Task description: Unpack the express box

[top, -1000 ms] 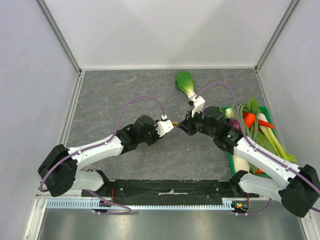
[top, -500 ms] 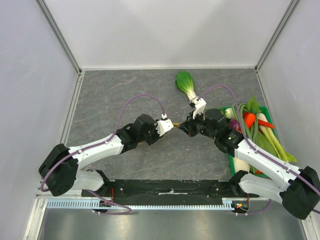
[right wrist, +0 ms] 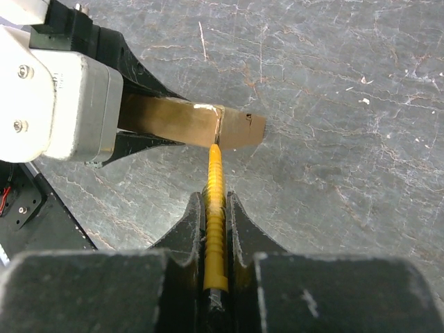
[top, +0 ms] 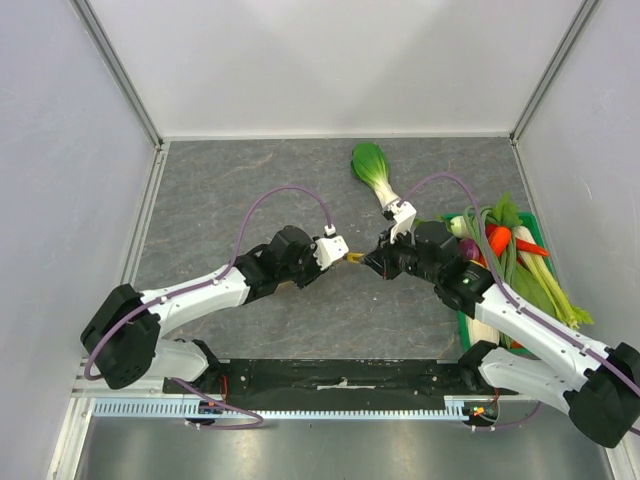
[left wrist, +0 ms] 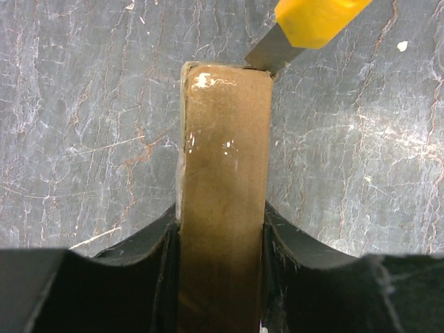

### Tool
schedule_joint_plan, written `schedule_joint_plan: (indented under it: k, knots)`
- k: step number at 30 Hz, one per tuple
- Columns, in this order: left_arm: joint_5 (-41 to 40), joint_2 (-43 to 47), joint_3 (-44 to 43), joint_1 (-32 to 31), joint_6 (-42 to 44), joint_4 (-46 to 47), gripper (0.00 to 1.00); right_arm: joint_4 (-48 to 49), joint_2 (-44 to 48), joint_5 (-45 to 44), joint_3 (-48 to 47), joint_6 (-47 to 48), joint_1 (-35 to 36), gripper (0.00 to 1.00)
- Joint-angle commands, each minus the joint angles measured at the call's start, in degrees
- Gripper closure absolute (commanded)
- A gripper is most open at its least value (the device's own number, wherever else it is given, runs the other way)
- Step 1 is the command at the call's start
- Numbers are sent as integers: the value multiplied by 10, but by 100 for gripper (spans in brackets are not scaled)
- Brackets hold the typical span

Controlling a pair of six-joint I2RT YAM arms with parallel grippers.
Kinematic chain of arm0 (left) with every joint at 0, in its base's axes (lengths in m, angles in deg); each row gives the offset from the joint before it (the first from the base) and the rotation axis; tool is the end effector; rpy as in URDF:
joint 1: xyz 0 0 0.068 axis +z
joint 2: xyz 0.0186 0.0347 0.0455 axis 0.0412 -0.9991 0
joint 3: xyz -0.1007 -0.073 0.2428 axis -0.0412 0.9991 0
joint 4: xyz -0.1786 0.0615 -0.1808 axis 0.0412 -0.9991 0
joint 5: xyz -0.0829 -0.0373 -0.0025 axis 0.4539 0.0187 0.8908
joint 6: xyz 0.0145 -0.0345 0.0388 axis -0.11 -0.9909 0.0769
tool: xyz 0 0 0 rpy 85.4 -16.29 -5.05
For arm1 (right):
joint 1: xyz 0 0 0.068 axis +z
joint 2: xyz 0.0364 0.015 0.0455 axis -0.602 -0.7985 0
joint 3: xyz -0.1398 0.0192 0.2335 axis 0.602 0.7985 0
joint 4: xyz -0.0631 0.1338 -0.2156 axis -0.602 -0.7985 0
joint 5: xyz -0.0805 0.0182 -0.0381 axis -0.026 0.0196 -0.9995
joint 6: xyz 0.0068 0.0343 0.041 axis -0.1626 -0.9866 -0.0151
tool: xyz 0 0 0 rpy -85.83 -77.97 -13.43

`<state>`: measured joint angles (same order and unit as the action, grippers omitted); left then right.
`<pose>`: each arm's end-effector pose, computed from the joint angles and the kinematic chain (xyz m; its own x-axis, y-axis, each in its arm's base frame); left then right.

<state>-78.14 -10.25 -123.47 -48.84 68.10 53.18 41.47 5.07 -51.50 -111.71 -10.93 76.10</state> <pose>0.1919 -0.2039 0.2092 -0.1501 0.6810 -0.7168 0.8555 0.4529 0.2512 0.1728 0.1489 0.2719 -0.5630 0.0019 -0.8265 -0.5887 0.7010 0.4026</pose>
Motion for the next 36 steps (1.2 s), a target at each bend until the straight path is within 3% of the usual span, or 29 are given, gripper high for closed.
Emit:
schedule_joint_plan:
  k: [1, 4, 8, 11, 16, 17, 20, 25, 29, 36]
  knots:
    - [-33, -43, 27, 24, -59, -88, 94, -125, 11, 78, 16, -6, 11, 100]
    - [-26, -38, 22, 24, -59, -91, 92, -137, 24, 47, 0, -5, 9, 100]
    - [3, -14, 15, 24, -63, -81, 80, -144, 51, -45, -46, -8, 7, 100]
    - [8, 2, 6, 24, -73, -62, 57, -141, 52, -108, -90, -2, 5, 100]
    - [22, 1, -11, 24, -80, -14, 39, -134, -11, -181, -154, 11, 3, 100]
    - [22, -2, -15, 24, -80, -11, 25, -131, -24, -192, -161, 17, 3, 100]
    - [13, -1, -9, 24, -79, 12, 15, -116, -77, -226, -198, 27, -2, 100]
    - [-2, 1, 8, 24, -80, 50, 13, -83, -192, -229, -253, 15, -9, 100]
    - [-6, 9, 20, 24, -79, 57, 13, -1, -270, -185, -262, -6, -18, 100]
    - [-19, 22, 24, 24, -83, 45, 27, 128, -379, -73, -274, -110, -61, 100]
